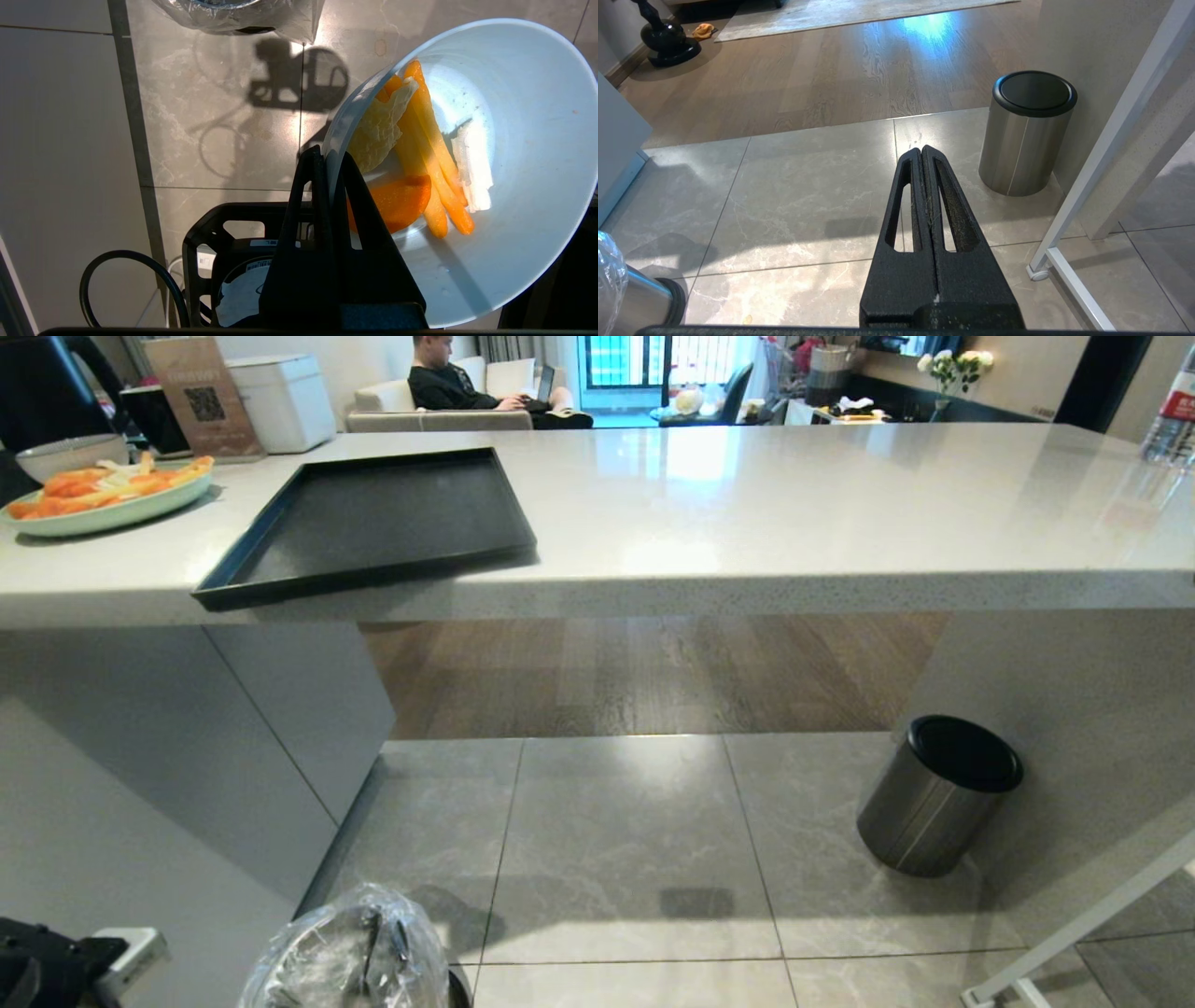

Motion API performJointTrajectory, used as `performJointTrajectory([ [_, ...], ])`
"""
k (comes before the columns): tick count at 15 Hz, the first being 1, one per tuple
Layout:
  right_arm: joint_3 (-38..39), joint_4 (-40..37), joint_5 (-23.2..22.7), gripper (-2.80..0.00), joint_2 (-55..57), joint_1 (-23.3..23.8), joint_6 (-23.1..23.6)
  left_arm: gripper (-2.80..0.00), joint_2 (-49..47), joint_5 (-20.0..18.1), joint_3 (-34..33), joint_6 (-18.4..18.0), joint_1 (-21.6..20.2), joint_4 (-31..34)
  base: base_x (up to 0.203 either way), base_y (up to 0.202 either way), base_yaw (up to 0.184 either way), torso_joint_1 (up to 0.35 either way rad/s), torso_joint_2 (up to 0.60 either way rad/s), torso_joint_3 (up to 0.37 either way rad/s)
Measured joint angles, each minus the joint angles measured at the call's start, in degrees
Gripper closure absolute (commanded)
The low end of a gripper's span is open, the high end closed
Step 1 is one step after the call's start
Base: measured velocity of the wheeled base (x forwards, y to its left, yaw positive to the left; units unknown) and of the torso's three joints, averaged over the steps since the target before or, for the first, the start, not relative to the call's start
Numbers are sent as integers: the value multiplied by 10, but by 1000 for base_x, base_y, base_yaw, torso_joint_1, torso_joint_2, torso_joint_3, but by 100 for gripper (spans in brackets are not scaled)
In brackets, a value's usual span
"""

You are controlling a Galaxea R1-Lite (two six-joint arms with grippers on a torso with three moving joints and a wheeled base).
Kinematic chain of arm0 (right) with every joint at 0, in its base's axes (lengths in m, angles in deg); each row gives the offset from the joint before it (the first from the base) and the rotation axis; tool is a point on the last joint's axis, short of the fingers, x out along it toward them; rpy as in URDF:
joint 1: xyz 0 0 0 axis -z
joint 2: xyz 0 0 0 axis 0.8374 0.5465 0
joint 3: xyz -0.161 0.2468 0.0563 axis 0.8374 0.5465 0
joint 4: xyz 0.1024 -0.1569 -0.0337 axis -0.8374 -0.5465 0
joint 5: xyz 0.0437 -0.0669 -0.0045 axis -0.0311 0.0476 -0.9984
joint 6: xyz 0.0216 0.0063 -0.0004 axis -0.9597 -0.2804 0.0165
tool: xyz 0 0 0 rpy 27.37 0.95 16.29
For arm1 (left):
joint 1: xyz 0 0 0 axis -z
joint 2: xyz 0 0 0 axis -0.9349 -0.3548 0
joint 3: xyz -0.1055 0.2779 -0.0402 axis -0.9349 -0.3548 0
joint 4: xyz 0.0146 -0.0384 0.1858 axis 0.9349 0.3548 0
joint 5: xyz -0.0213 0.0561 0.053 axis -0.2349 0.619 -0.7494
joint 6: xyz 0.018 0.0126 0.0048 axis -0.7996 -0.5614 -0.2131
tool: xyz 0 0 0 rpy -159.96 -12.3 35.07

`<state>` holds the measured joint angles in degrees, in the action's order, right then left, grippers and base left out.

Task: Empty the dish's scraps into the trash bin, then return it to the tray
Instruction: Move the bowl over the trash can

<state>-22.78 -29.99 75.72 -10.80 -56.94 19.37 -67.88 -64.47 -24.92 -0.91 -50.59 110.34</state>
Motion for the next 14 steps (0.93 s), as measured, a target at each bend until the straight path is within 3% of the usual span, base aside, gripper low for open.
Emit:
performJointTrajectory([
  [14, 0, 0, 0, 0, 0, 0, 0, 0, 5, 0, -4, -3, 7, 0, 0, 0, 0, 0, 0, 0],
])
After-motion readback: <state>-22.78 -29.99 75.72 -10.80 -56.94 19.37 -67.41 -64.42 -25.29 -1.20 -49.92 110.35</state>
